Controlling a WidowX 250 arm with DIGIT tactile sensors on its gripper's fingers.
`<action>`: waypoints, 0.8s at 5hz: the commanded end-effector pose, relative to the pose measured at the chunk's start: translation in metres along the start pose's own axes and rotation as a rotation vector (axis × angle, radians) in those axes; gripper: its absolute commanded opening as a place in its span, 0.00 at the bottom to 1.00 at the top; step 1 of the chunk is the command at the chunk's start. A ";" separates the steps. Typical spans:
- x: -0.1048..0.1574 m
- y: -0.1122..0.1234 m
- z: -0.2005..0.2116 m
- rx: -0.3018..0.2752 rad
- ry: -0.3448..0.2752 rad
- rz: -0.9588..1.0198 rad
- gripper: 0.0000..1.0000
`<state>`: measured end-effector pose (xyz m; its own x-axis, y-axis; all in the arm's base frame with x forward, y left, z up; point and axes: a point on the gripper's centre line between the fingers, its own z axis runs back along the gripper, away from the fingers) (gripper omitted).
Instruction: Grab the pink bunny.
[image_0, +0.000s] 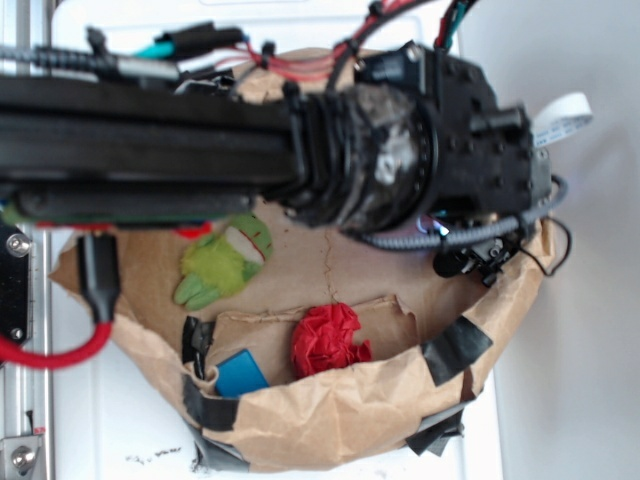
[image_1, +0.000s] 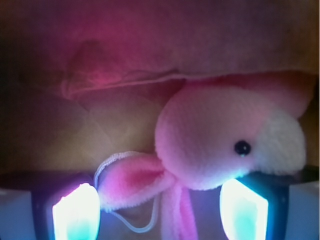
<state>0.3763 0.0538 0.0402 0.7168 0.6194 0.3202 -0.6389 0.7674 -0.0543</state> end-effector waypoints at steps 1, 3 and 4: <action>0.030 -0.007 0.001 -0.040 -0.074 0.054 0.00; 0.029 -0.002 0.000 -0.056 -0.094 0.039 0.00; 0.033 -0.001 0.003 -0.057 -0.085 0.042 0.00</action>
<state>0.3851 0.0546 0.0397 0.6997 0.6313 0.3345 -0.6467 0.7586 -0.0788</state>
